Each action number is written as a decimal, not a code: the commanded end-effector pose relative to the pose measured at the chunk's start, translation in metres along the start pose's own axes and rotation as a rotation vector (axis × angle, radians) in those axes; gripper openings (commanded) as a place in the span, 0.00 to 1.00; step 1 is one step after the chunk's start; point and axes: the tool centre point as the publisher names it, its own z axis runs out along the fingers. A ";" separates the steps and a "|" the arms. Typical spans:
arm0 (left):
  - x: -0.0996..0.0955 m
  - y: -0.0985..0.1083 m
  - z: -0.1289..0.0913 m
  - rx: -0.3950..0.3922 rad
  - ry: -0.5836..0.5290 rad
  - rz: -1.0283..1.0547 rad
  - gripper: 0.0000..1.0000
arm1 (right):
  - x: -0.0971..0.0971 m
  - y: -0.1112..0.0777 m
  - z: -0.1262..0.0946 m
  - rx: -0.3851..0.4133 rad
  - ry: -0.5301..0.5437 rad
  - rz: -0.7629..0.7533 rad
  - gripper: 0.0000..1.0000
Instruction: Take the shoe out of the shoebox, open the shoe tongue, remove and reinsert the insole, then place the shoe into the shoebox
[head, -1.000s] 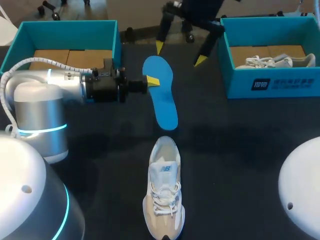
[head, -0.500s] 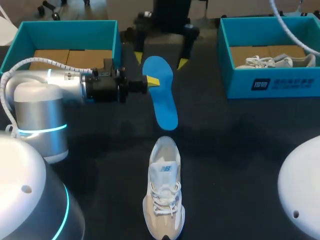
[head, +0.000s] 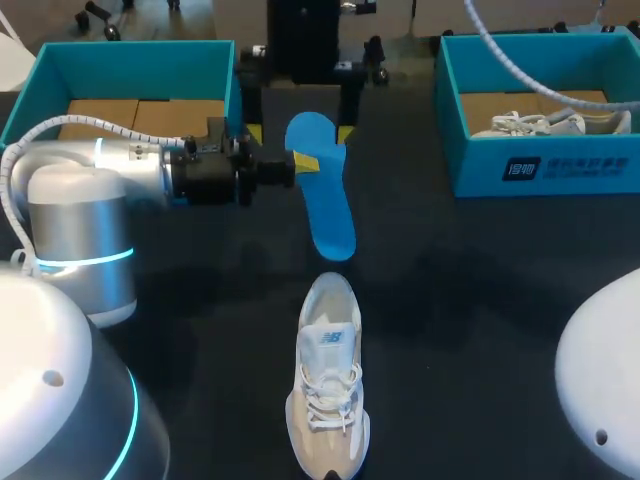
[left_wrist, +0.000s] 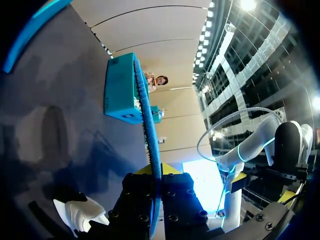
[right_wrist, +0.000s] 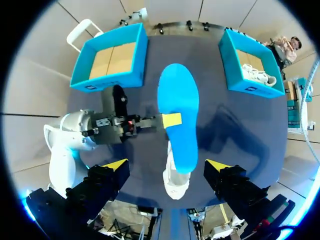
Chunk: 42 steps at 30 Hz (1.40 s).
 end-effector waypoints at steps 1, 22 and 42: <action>0.000 0.000 0.000 0.000 -0.003 0.000 0.00 | -0.021 -0.012 0.000 -0.048 0.158 0.022 1.00; 0.000 0.000 0.000 0.000 -0.003 0.000 0.00 | -0.064 -0.005 -0.001 0.080 0.706 0.128 1.00; 0.000 0.000 0.000 0.000 -0.003 0.000 0.00 | -0.077 -0.002 0.021 0.066 0.927 0.126 1.00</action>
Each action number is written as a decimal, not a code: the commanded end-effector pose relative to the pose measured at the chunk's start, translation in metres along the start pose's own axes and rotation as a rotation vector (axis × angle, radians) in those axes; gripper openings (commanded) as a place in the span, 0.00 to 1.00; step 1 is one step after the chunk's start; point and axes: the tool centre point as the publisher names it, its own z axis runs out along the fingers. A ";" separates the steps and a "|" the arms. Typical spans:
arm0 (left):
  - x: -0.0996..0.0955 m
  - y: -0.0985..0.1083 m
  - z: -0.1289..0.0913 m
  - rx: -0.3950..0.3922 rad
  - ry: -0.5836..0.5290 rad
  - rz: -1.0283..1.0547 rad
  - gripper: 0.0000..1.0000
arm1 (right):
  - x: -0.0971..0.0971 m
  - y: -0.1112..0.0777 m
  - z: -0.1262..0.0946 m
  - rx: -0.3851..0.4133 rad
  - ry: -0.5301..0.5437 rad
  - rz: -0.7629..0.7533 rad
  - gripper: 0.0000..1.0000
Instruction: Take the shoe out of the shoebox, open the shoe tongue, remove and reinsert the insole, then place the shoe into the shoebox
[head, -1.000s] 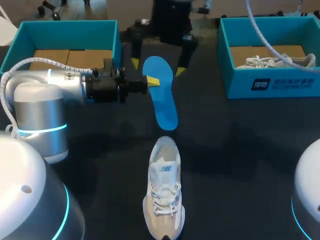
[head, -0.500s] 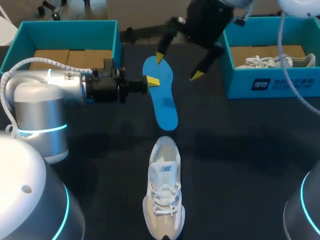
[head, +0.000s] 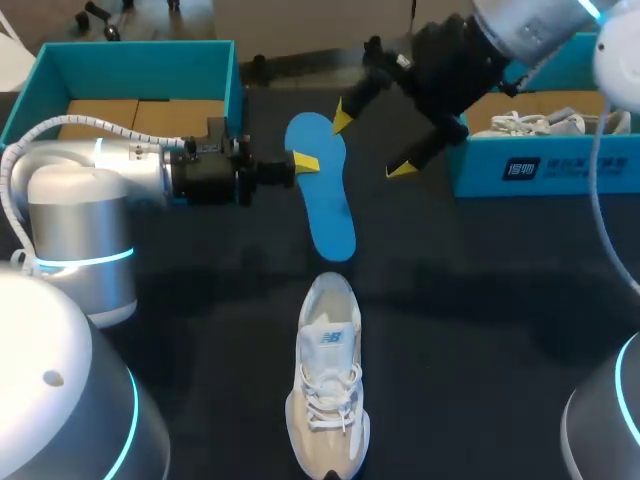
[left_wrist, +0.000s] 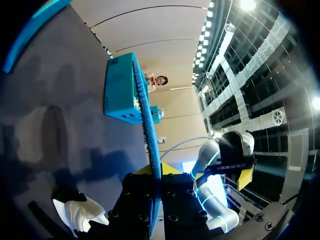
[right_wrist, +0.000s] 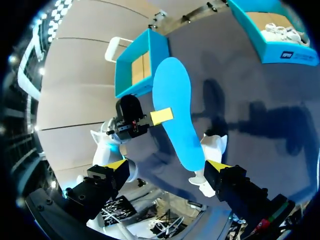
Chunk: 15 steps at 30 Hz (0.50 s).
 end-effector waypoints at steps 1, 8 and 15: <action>0.000 0.000 0.000 0.000 -0.003 0.000 0.00 | -0.006 0.003 0.007 -0.002 0.252 -0.007 1.00; 0.000 0.000 0.000 0.000 -0.003 0.000 0.00 | -0.020 0.006 0.015 -0.017 0.329 -0.028 1.00; 0.000 0.000 0.000 0.000 -0.003 0.000 0.00 | -0.031 0.009 0.026 -0.041 0.361 -0.047 1.00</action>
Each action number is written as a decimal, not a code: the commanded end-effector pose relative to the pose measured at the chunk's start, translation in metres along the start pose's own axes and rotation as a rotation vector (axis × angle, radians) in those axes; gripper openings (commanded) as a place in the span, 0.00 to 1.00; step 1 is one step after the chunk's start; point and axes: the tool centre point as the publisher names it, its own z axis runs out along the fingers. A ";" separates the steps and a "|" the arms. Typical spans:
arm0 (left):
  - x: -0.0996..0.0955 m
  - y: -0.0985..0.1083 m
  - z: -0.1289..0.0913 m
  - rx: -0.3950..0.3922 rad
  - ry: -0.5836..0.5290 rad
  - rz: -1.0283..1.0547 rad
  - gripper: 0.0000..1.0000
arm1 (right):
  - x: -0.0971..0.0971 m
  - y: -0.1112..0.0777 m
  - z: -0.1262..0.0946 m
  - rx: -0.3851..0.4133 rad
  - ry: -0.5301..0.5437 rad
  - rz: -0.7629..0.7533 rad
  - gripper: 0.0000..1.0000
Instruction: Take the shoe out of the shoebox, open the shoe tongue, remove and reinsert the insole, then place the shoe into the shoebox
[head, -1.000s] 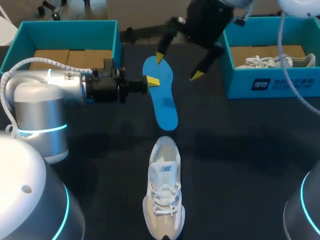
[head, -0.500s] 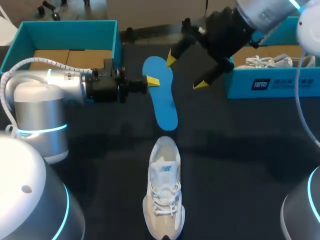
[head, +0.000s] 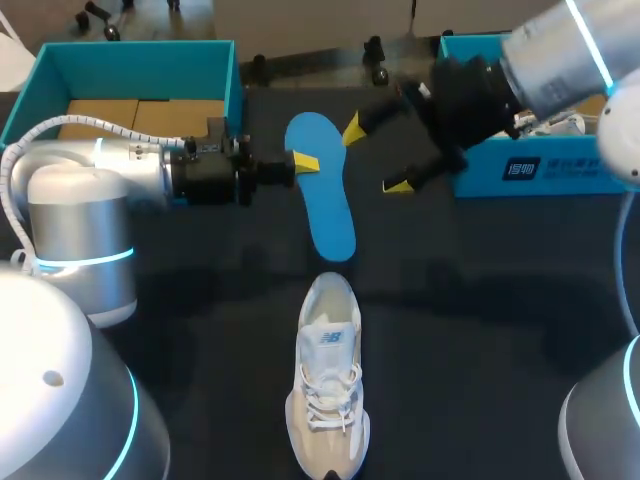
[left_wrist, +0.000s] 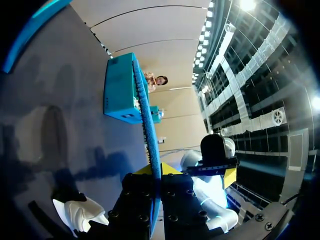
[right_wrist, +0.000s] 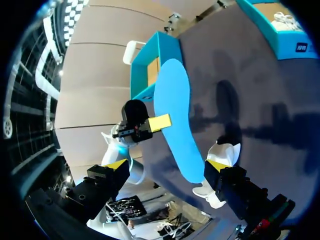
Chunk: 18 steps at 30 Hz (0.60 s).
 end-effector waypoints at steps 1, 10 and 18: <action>0.000 0.000 0.000 0.000 -0.003 0.000 0.00 | -0.009 -0.002 0.007 -0.010 0.167 -0.005 1.00; 0.000 0.000 0.000 0.000 -0.003 0.000 0.00 | -0.014 0.002 0.008 -0.010 0.209 -0.031 1.00; 0.000 0.000 0.000 0.000 -0.003 0.000 0.00 | -0.016 0.011 0.010 0.010 0.241 -0.029 1.00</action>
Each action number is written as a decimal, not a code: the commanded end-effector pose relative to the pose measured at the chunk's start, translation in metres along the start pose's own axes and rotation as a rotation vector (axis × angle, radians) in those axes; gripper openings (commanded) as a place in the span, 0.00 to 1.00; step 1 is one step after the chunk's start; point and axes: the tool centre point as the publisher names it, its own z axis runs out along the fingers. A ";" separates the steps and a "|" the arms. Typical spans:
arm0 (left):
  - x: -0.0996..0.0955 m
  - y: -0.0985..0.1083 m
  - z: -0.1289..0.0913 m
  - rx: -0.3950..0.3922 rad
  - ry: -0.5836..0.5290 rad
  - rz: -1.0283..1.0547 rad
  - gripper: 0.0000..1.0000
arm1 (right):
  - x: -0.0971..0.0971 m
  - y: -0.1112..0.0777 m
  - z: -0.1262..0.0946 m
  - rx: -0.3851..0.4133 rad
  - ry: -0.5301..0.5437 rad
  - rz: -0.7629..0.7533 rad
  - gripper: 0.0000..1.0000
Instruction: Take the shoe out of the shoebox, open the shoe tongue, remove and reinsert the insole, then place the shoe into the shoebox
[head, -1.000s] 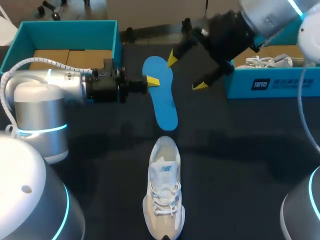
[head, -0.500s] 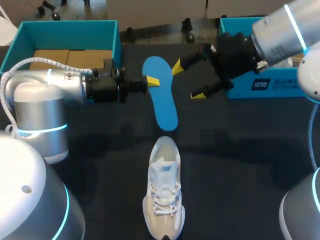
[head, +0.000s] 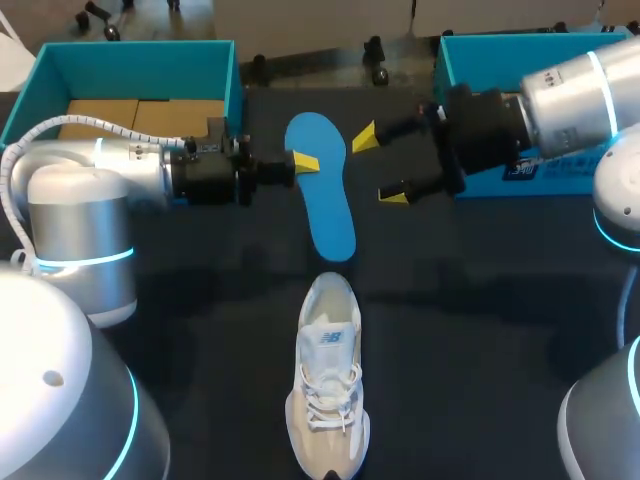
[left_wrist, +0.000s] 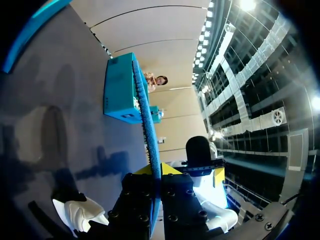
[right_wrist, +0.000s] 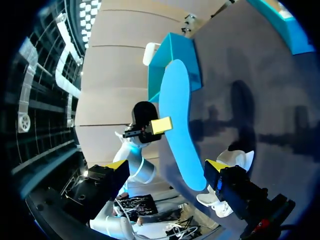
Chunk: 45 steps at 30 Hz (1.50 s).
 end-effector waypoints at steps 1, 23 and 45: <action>0.001 0.000 -0.002 0.003 0.000 0.005 0.00 | -0.004 0.007 0.005 0.011 0.030 0.003 1.00; 0.007 -0.002 -0.031 0.122 0.138 0.491 0.00 | -0.010 0.011 0.009 0.025 0.105 0.009 1.00; 0.009 -0.019 -0.038 0.242 0.299 1.554 0.00 | -0.010 0.011 0.009 0.025 0.105 0.009 1.00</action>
